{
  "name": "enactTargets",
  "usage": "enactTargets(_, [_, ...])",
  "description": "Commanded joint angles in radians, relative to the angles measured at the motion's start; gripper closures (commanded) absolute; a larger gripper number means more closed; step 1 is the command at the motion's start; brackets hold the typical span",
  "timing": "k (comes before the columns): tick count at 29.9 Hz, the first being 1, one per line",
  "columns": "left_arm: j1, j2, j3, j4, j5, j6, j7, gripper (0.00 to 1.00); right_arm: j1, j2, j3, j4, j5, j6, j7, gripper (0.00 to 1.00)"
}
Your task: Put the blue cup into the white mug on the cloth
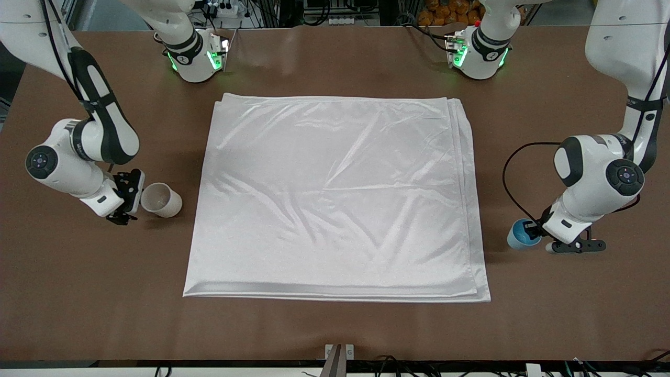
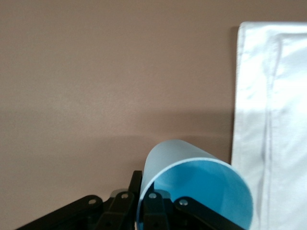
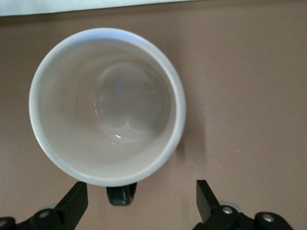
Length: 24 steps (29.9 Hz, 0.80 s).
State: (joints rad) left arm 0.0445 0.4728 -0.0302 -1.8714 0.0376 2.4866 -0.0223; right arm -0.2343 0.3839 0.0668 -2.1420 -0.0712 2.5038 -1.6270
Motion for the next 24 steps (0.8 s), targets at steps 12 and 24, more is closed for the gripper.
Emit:
enactTargets(12, [-0.005,-0.103,-0.079,0.175,0.024,-0.314,0.001,1.00,-0.028,-0.003,0.010,-0.030,-0.016,0.027,-0.086,0.00])
enactTargets(24, [-0.006,-0.143,-0.105,0.304,0.027,-0.511,0.001,1.00,-0.037,-0.005,0.011,-0.087,-0.013,0.087,-0.086,0.07])
